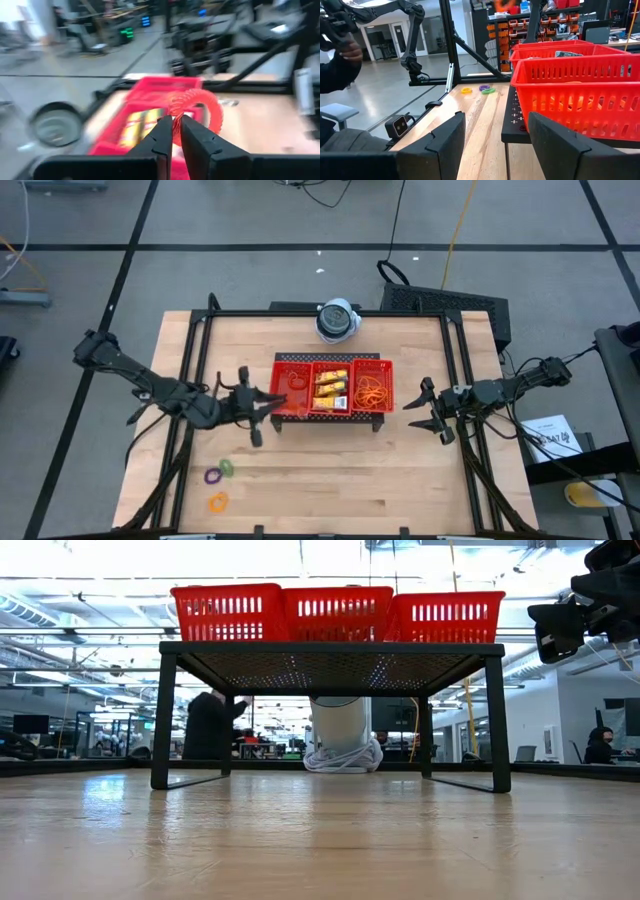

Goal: Pick & Place Office Desk Supplies
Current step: Put the orange spring keychain into the left red bin

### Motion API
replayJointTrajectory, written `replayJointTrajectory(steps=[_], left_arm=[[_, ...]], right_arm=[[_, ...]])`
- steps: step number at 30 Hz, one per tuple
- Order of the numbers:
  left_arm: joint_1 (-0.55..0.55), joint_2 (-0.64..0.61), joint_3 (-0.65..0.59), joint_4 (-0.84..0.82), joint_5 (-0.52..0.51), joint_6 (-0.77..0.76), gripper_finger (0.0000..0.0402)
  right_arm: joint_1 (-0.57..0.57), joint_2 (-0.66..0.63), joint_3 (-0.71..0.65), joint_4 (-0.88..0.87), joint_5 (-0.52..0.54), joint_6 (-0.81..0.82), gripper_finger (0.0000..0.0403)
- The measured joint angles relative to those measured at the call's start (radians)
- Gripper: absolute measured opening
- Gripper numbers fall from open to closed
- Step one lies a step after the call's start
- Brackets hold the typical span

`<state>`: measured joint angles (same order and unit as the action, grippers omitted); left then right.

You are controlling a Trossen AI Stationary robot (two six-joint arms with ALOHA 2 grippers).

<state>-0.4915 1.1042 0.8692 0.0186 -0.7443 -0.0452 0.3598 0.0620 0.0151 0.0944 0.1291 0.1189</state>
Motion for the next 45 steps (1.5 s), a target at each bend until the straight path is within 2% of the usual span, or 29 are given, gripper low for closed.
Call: replayJointTrajectory(steps=[3,5,13,21,32,45], left_arm=[[0.005,0.001,0.0,-0.047,-0.068,-0.011,0.0038],[0.019,0.012,0.0,-0.061,-0.076,-0.025,0.0033],[0.072,0.028,-0.001,-0.12,-0.077,-0.089,0.0019],[0.113,0.028,-0.001,-0.19,-0.077,-0.168,0.0039],[0.169,0.028,-0.001,-0.303,-0.078,-0.328,0.0042],[0.184,0.028,-0.001,-0.307,-0.059,-0.339,0.0042]], right_arm=[[0.0,0.0,0.0,0.0,0.0,0.0,0.0206],[0.0,0.0,0.0,0.0,0.0,0.0,0.0206],[0.0,0.0,0.0,0.0,0.0,0.0,0.0206],[0.0,0.0,0.0,0.0,0.0,0.0,0.0206],[0.0,0.0,0.0,0.0,0.0,0.0,0.0206],[0.0,0.0,0.0,0.0,0.0,0.0,0.0206]])
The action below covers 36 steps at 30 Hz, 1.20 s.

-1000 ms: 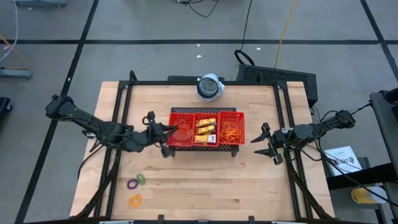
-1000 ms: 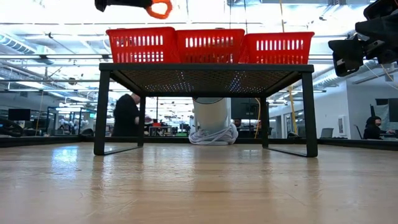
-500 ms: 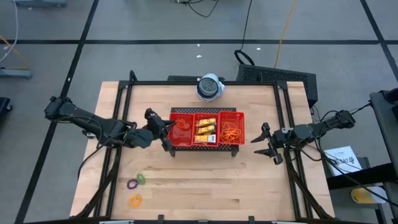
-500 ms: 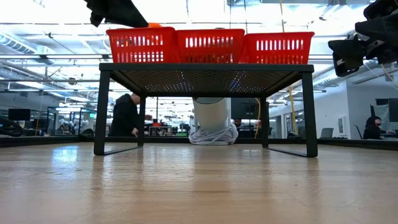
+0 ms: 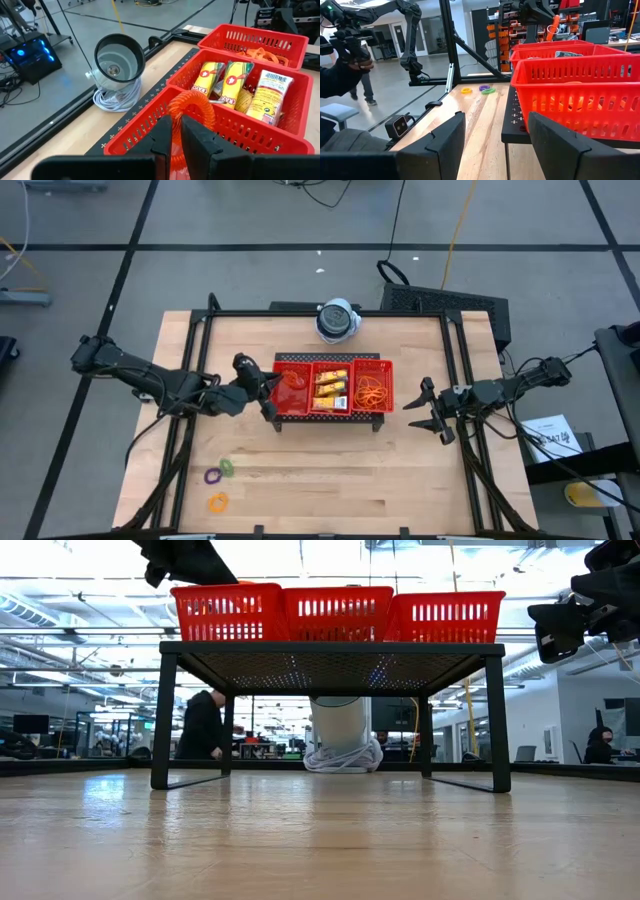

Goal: Pick & Place Office Desk Supplies
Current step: Put the orange spring keychain into the left red bin

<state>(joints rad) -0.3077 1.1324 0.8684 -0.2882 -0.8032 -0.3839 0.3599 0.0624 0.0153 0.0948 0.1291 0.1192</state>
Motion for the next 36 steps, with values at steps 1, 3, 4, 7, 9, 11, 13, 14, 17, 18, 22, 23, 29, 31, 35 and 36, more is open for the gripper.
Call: replayJointTrajectory(steps=[1,3,4,7,9,11,13,14,17,18,22,23,29,31,35,36], left_arm=[[0.0,0.0,0.0,0.0,0.0,-0.001,0.0042],[0.0,0.0,0.0,0.0,0.0,-0.011,0.0042],[0.0,0.0,0.0,0.0,0.0,-0.012,0.0042],[0.0,0.0,0.0,0.0,0.0,-0.012,0.0042],[0.0,0.0,0.0,0.0,0.0,-0.014,0.0042],[0.0,0.0,0.0,0.0,0.0,-0.014,0.0042],[0.0,0.0,0.0,0.0,0.0,-0.014,0.0042],[0.0,0.0,0.0,0.0,0.0,-0.014,0.0042],[0.0,0.0,0.0,0.0,0.0,-0.014,0.0042],[0.0,0.0,0.0,0.0,0.0,-0.014,0.0042],[0.0,0.0,0.0,0.0,0.001,-0.038,0.0042],[0.0,0.0,0.0,0.0,0.001,-0.051,0.0042],[0.0,0.0,0.0,0.0,0.001,-0.117,0.0042],[0.0,0.0,0.0,0.0,0.001,-0.119,0.0042],[0.0,0.0,0.0,0.0,0.001,-0.119,0.0042],[0.0,0.0,0.0,0.0,0.001,-0.119,0.0042]], right_arm=[[0.0,0.0,0.0,0.0,0.0,0.0,0.0206],[0.0,0.0,0.0,0.0,0.0,0.0,0.0206],[0.0,0.0,0.0,0.0,0.0,0.0,0.0206],[0.0,0.0,0.0,0.0,0.0,0.0,0.0206],[0.0,0.0,0.0,0.0,0.0,0.0,0.0206],[0.0,0.0,0.0,0.0,0.0,0.0,0.0206],[0.0,0.0,0.0,0.0,0.0,0.0,0.0206],[0.0,0.0,0.0,0.0,0.0,0.0,0.0206],[0.0,0.0,0.0,0.0,0.0,0.0,0.0206],[0.0,0.0,0.0,0.0,0.0,0.0,0.0206],[0.0,0.0,0.0,0.0,0.0,0.0,0.0206],[0.0,0.0,0.0,0.0,0.0,0.0,0.0206],[0.0,0.0,0.0,0.0,0.0,0.0,0.0206],[0.0,0.0,0.0,0.0,0.0,0.0,0.0206],[0.0,0.0,0.0,0.0,0.0,0.0,0.0206],[0.0,0.0,0.0,0.0,0.0,0.0,0.0206]])
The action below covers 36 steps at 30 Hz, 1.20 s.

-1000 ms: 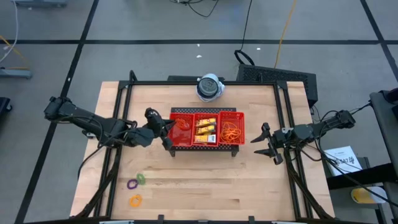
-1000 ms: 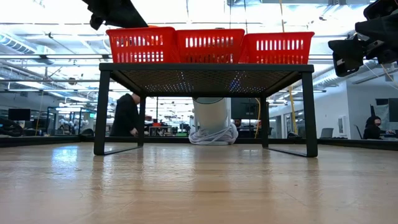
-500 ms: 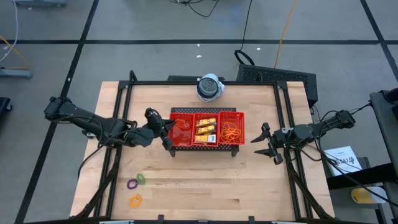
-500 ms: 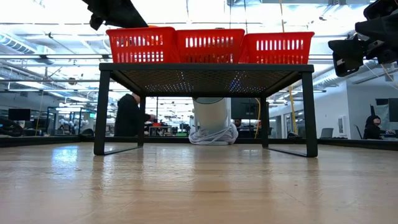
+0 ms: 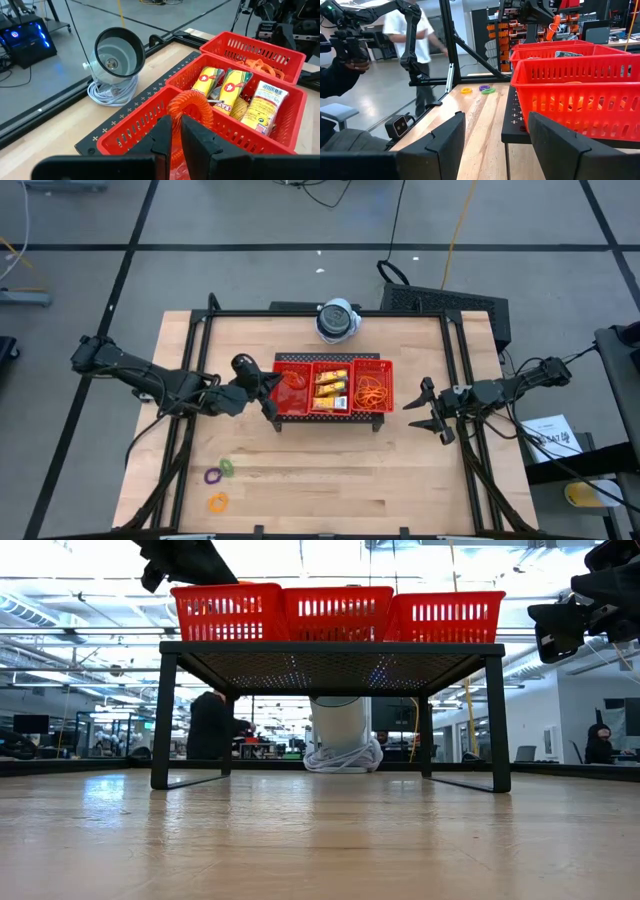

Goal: Pick & Place Office Desk Supplies
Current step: Put the orange spring keychain into the left red bin, then put the green spring keychain into the left red bin

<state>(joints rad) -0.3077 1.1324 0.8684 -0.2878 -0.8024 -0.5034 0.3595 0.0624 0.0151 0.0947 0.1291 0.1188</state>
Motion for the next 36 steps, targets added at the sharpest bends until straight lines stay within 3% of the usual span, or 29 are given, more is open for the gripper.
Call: replayJointTrajectory(steps=[27,30,36], left_arm=[[0.017,0.033,0.001,0.003,0.018,-0.024,0.0044],[0.017,0.033,0.001,0.003,0.016,-0.032,0.0061],[0.022,0.033,0.001,0.0,0.031,-0.045,0.0133]], right_arm=[[0.0,0.0,0.0,0.001,0.0,0.0,0.0206],[0.0,0.0,0.0,0.001,0.0,0.0,0.0206],[0.0,0.0,0.0,0.001,0.0,0.0,0.0206]])
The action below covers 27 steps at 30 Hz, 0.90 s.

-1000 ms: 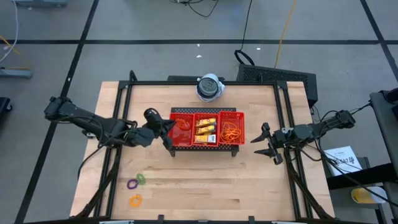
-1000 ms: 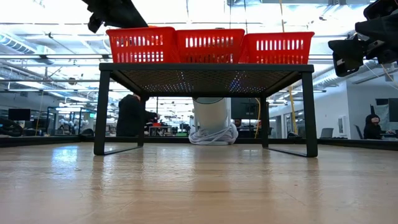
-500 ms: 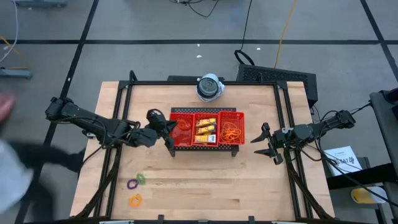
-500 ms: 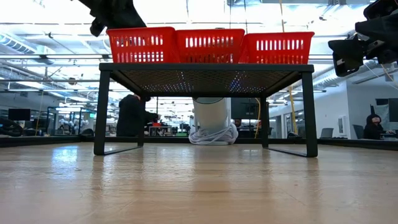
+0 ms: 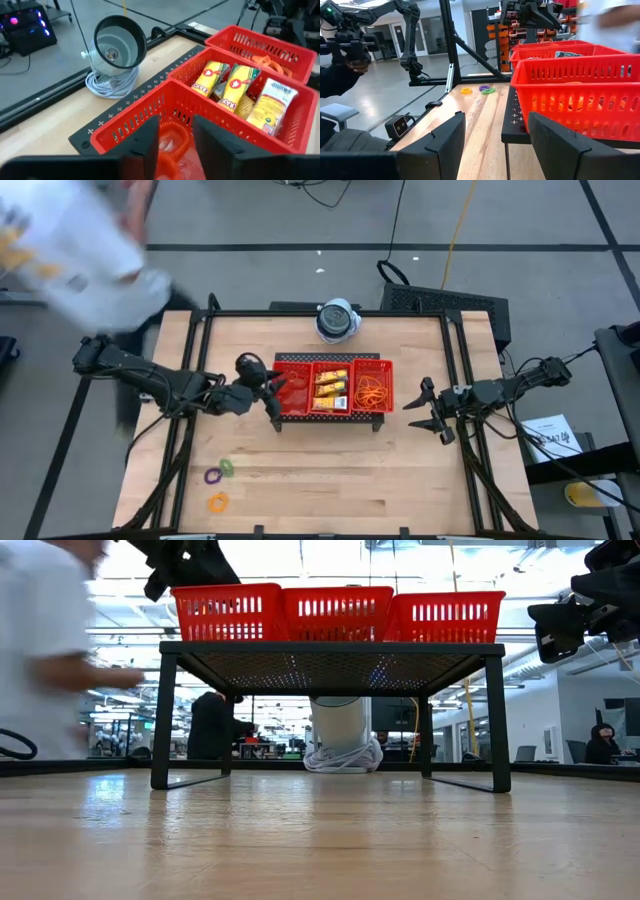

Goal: Pick & Place Office Desk Supplies
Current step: Put the green spring keychain into the left red bin

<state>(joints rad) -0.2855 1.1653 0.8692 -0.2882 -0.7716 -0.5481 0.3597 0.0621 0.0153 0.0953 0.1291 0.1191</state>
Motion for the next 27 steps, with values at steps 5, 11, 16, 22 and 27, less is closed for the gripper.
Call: replayJointTrajectory(steps=[5,11,16,22,27], left_arm=[[-0.001,-0.011,0.001,-0.001,0.086,0.067,0.0169],[-0.028,-0.151,0.019,-0.002,0.335,0.08,0.0175],[-0.082,-0.293,0.021,-0.093,0.565,-0.026,0.0175],[-0.248,-0.338,-0.004,-0.317,0.692,-0.201,0.0175],[-0.364,-0.265,-0.028,-0.476,0.627,-0.49,0.0175]], right_arm=[[0.0,0.0,0.0,0.0,0.0,0.0,0.0206],[0.0,0.0,0.0,0.0,0.0,0.0,0.0206],[0.0,0.0,0.0,0.0,0.0,0.0,0.0206],[0.0,0.0,0.0,0.0,0.0,0.0,0.0206],[0.0,0.0,0.0,-0.001,0.0,0.0,0.0206]])
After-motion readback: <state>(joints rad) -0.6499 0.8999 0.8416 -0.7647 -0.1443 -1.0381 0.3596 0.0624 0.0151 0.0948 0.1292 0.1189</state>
